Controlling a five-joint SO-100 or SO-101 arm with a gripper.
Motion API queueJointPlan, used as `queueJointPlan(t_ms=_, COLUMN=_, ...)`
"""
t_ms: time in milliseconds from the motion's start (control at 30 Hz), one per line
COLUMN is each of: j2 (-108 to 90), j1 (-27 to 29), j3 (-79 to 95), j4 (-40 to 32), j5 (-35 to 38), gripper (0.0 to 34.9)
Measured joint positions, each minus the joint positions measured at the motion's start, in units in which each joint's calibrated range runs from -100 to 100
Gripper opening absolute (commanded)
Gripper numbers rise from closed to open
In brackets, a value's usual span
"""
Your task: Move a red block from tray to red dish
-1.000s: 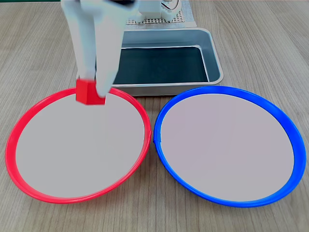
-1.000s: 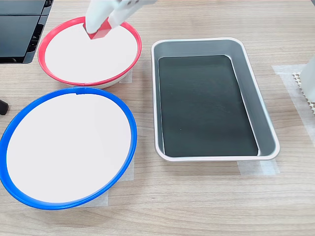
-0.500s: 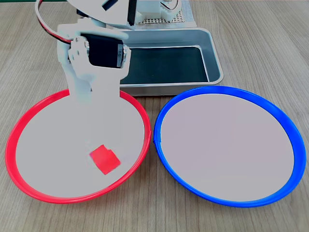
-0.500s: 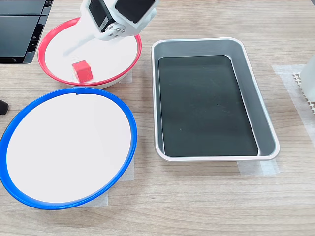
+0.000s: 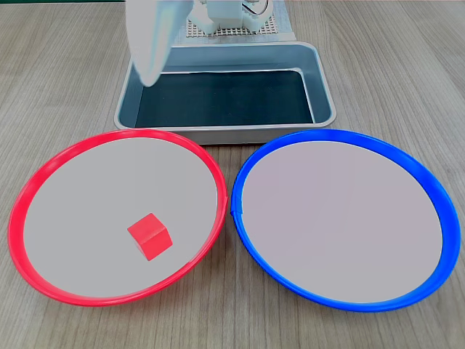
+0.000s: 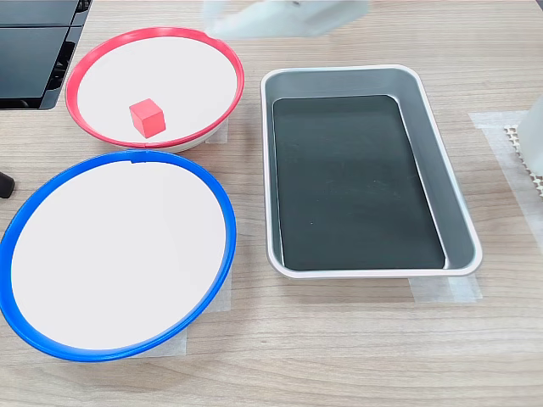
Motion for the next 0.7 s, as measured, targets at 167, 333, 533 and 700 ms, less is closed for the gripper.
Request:
queueJointPlan(t_ms=167, j2=-32.7, j1=-3.2, j3=31.4, j4=4.5, j5=-2.7, gripper=0.2)
queueJointPlan(t_ms=333, j2=-47.3, j1=-3.0, j3=40.6, j4=10.8, j5=-2.9, gripper=0.2)
queueJointPlan(t_ms=533, j2=-60.6, j1=-1.9, j3=41.8, j4=25.5, j5=-2.6, gripper=0.3)
queueJointPlan(t_ms=700, j2=-67.1, j1=-0.4, j3=41.8, j4=32.9, j5=-2.6, gripper=1.4)
